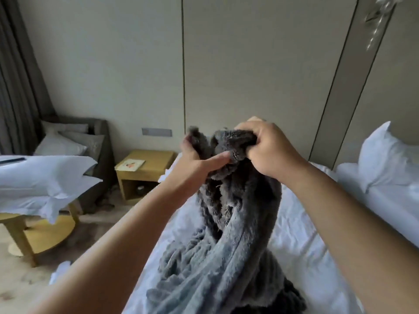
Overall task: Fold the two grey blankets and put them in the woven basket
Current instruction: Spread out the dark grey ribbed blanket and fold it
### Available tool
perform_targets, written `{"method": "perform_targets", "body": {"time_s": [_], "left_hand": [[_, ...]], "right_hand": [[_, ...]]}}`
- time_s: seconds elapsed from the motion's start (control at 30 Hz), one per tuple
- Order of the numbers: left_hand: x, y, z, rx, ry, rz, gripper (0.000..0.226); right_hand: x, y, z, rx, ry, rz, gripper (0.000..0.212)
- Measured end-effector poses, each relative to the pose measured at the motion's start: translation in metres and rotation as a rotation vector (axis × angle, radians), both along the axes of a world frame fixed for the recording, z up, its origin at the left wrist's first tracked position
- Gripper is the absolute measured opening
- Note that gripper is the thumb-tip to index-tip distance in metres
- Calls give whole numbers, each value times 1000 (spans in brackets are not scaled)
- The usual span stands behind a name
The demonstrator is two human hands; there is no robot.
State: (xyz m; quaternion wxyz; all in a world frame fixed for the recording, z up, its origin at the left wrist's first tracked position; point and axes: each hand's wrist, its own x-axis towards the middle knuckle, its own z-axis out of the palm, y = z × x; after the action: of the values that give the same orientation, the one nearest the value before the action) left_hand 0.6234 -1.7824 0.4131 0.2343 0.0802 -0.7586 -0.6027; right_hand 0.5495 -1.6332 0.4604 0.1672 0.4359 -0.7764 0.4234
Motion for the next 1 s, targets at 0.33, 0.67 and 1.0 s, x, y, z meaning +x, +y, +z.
{"method": "perform_targets", "body": {"time_s": [0.33, 0.67, 1.0], "left_hand": [[-45, 8, 101, -626, 147, 237, 17], [-63, -11, 139, -29, 190, 270, 22], [-50, -110, 127, -470, 61, 630, 19]], "right_hand": [[-12, 9, 29, -433, -183, -111, 41], [22, -30, -168, -199, -994, 66, 17], [-84, 39, -12, -431, -295, -831, 25]]}}
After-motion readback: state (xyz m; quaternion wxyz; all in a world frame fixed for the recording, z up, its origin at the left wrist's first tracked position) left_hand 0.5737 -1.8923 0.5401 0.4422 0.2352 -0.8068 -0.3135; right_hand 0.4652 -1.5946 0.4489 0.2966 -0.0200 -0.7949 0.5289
